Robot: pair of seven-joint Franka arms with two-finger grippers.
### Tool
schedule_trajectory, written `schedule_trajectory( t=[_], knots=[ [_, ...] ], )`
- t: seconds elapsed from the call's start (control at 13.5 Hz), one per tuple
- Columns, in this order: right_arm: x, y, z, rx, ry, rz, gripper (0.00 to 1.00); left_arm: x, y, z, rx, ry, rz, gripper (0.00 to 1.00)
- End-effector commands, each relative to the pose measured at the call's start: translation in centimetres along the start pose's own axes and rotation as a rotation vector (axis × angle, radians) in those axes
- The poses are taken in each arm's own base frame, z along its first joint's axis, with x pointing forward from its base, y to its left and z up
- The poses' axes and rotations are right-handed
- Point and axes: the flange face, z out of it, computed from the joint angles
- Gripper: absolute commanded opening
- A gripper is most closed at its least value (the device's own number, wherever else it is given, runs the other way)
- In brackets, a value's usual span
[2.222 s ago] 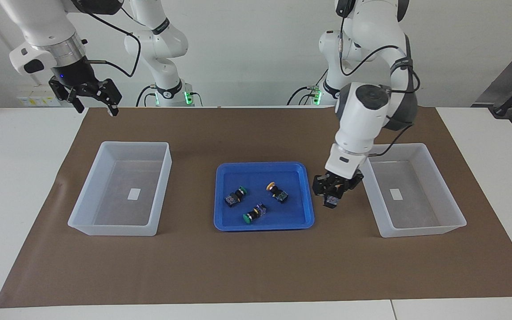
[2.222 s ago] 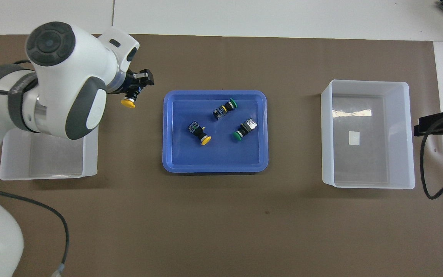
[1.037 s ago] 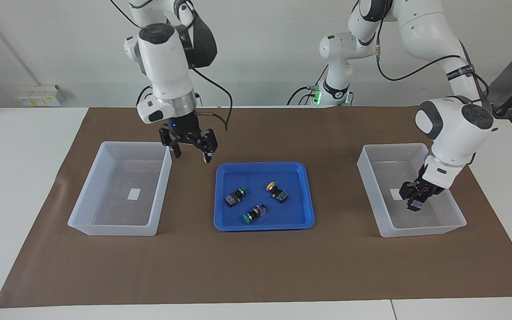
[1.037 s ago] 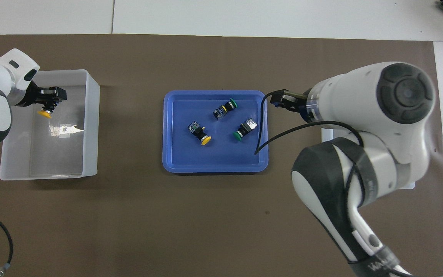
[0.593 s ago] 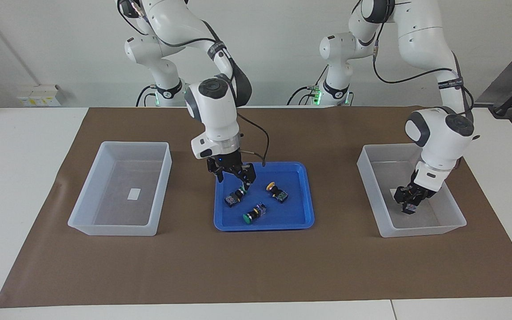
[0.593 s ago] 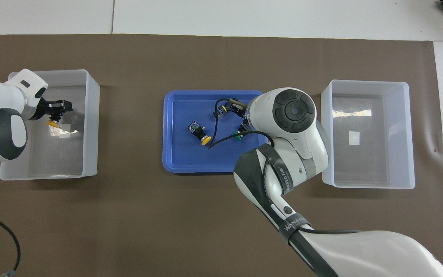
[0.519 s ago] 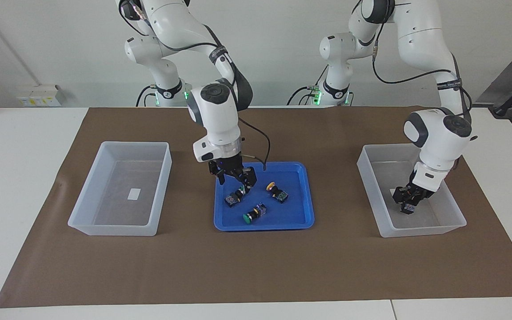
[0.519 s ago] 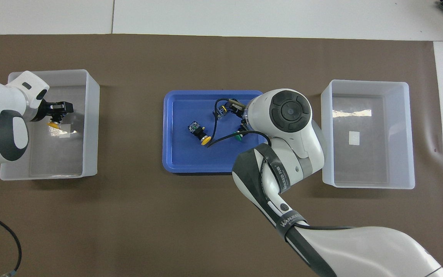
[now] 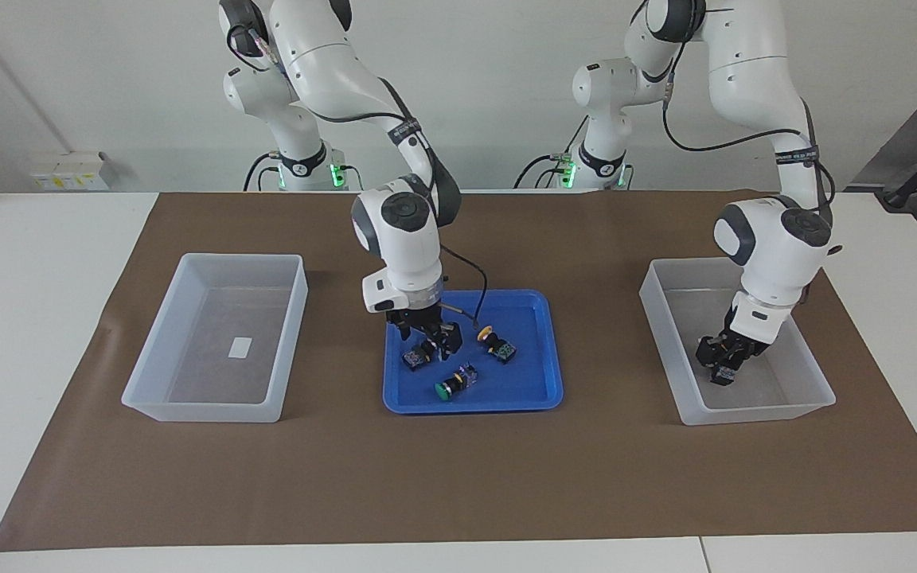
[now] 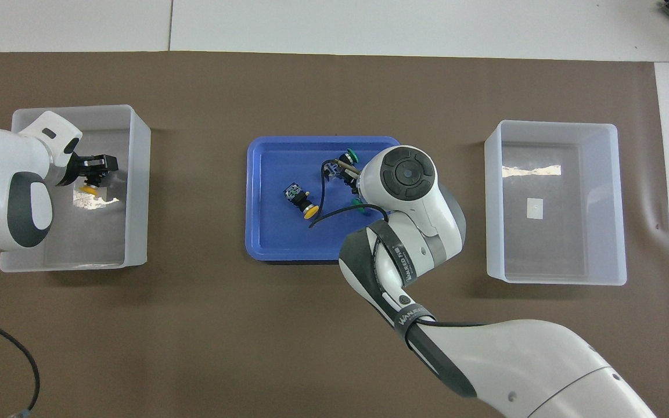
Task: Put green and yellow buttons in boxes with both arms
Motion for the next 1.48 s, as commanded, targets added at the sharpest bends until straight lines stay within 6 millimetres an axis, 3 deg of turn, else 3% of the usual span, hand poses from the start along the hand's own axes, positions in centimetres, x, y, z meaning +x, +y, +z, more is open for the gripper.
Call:
schedule_trajectory(
  t=[0.0,0.15,0.3,0.52,0.67,0.81,0.89,1.11,1.19,1.41],
  knots=[
    [0.1,0.2,0.9,0.001,-0.009,0.057,1.00,0.0,0.7,-0.4,-0.008,-0.024,-0.004,0.60],
    [0.3,0.4,1.2,-0.004,-0.010,0.064,0.99,0.9,1.0,-1.2,-0.005,-0.038,0.004,0.76],
    [0.1,1.0,2.0,-0.020,-0.019,0.063,0.92,1.8,0.9,-2.5,-0.002,-0.045,0.009,0.82],
    [-0.1,1.4,2.6,-0.009,-0.013,0.053,0.44,3.9,1.1,-6.7,0.006,-0.102,0.015,0.82],
    [-0.2,1.4,2.6,-0.015,-0.016,0.053,0.00,5.7,2.0,-11.0,0.005,-0.135,0.025,0.82],
    [-0.2,1.1,1.8,-0.010,-0.014,0.056,0.00,6.5,5.2,-15.2,-0.009,-0.174,0.058,0.81],
    [0.4,1.3,0.5,-0.008,-0.013,0.058,0.00,6.1,7.9,-16.2,-0.015,-0.200,0.095,0.81],
    [1.8,2.1,-7.3,0.004,-0.011,0.048,0.00,5.5,12.6,-18.2,-0.013,-0.205,0.077,0.80],
    [2.4,2.9,-10.1,0.006,-0.010,0.040,0.00,4.9,15.2,-18.4,-0.013,-0.205,0.068,0.80],
    [6.4,8.0,-17.2,-0.013,-0.015,-0.085,0.00,3.2,21.6,-18.9,-0.015,-0.181,-0.030,0.79]
  ],
)
